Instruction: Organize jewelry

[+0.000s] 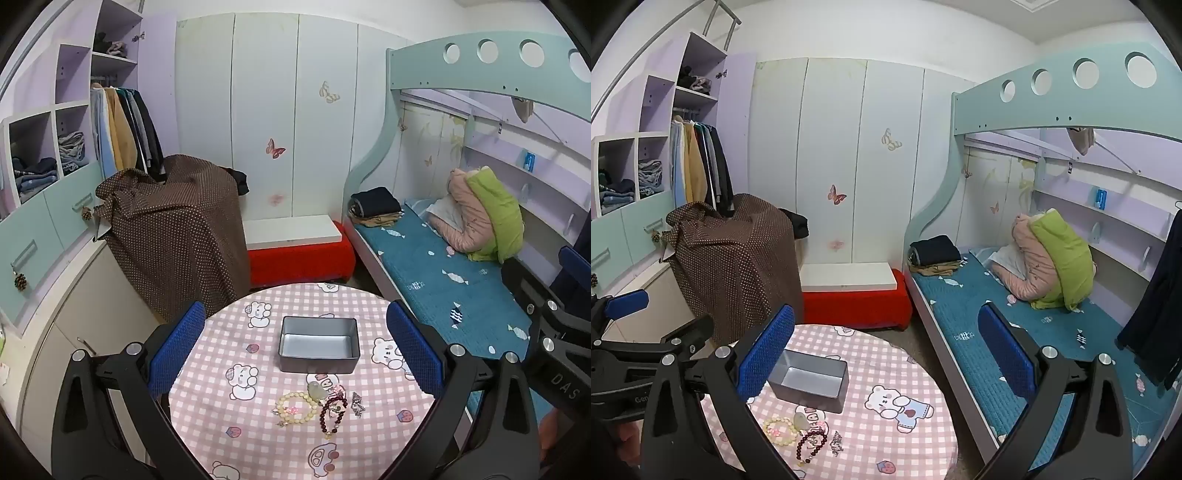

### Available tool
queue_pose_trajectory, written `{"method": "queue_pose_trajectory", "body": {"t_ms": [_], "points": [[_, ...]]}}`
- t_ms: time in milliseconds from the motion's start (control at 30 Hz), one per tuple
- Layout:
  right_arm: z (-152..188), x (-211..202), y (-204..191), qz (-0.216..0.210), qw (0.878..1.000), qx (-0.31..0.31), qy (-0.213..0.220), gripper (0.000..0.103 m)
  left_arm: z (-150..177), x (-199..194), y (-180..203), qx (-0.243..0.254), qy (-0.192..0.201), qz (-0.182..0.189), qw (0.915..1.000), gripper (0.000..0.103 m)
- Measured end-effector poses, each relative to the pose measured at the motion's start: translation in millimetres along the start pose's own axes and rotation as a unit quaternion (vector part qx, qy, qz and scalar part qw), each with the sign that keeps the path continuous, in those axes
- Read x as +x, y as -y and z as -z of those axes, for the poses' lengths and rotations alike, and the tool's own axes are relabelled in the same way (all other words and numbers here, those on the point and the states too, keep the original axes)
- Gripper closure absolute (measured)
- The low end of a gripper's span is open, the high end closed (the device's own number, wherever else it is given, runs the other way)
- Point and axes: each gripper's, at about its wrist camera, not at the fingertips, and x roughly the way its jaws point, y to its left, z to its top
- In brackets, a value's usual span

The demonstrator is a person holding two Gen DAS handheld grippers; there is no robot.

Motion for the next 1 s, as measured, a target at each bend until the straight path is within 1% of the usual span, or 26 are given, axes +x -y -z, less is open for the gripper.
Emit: {"method": "queue_pose_trajectory", "body": {"t_ms": [200,233,333,500,533,600,633,933,1000], "points": [[1.4,5.4,-1.0,0.001,1.0,-0.005,-0.005,0.007,0.9,3.5,2.2,0.002,-0.002,-0.002,1.0,0.005],[1.3,0.5,0.7,-0.001,1.0,0.0,-0.001,0.007,1.2,0.6,2.1,0.0,0.001,-0.001,1.0,0.005],[2.7,3.0,-1.4,-0.002,1.0,0.001,-0.003,0.007,2.5,-1.8,2.3,0.0,0.0,-0.002,1.0,0.005],[-2.6,1.9,-6.4,-0.001,1.0,-0.001,-0.002,0.007,4.6,-2.4,5.1,0.0,0.002,0.0,1.0,0.005],[1.8,3.5,0.6,-0.006,1.0,0.0,-0.002,0.007,5.0,-2.4,6.2,0.0,0.001,0.0,1.0,0.005],[1.7,3.8,-0.2,-0.006,1.0,-0.001,-0.004,0.007,5.8,-1.5,9.3,0.001,-0.003,-0.001,1.0,0.005],[1.7,3.6,0.0,-0.005,1.0,-0.001,-0.005,0.007,5.0,4.7,3.2,-0.001,-0.005,0.0,1.0,0.005],[1.0,2.4,1.1,-0.005,1.0,-0.002,-0.007,0.007,6.6,7.5,10.6,-0.004,-0.008,0.001,1.0,0.005],[1.4,3.1,0.5,-0.006,1.0,-0.001,-0.009,0.007,5.5,5.9,4.6,-0.004,-0.007,0.001,1.0,0.005]]}}
